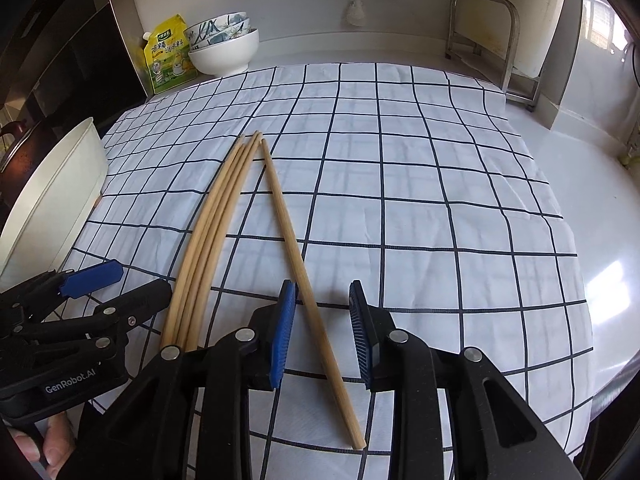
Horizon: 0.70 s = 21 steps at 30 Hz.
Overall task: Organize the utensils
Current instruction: 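Lower and close the left tool on one chopstick while the right tool grasps another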
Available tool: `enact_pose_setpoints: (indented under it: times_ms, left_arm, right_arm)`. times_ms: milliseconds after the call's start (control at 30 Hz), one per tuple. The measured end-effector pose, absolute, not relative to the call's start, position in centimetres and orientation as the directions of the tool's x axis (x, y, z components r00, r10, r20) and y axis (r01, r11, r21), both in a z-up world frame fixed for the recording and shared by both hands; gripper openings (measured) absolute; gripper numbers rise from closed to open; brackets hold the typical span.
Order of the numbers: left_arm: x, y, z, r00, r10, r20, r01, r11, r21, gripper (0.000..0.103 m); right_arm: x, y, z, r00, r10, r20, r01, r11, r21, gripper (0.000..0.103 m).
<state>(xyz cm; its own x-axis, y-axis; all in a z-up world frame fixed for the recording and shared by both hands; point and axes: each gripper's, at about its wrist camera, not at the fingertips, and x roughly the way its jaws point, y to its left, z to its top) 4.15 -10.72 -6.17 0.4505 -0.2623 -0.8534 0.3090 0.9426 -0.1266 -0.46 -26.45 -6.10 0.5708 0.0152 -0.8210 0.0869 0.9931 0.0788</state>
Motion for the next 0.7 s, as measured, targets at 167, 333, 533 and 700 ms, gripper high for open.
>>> enact_pose_setpoints:
  times_ms: [167,333,533,700]
  left_arm:
    - [4.08,-11.16,-6.25,0.454,-0.245,-0.857,0.313,0.944,-0.104,0.067]
    - [4.28,-11.57,-6.29,0.461,-0.224,-0.859,0.307,0.948,-0.083,0.068]
    - [4.45,-11.59,-6.31,0.465,-0.212,-0.859,0.301,0.951,-0.071,0.069]
    - [4.42,-11.25,-6.50,0.463,-0.195,-0.865,0.296,0.953,-0.057,0.066]
  right_arm:
    - [-0.53,-26.81,-5.75,0.581,0.015,-0.813,0.095,0.992,0.087,0.027]
    - [-0.49,-26.85,-5.70,0.581,0.011,-0.814,0.100,0.991,0.085,0.027]
    - [-0.54,-26.65,-5.56,0.582,0.010,-0.813,0.093,0.992,0.080,0.027]
    - [-0.47,-26.61,-5.46,0.583,0.011,-0.812,0.091,0.993,0.079,0.027]
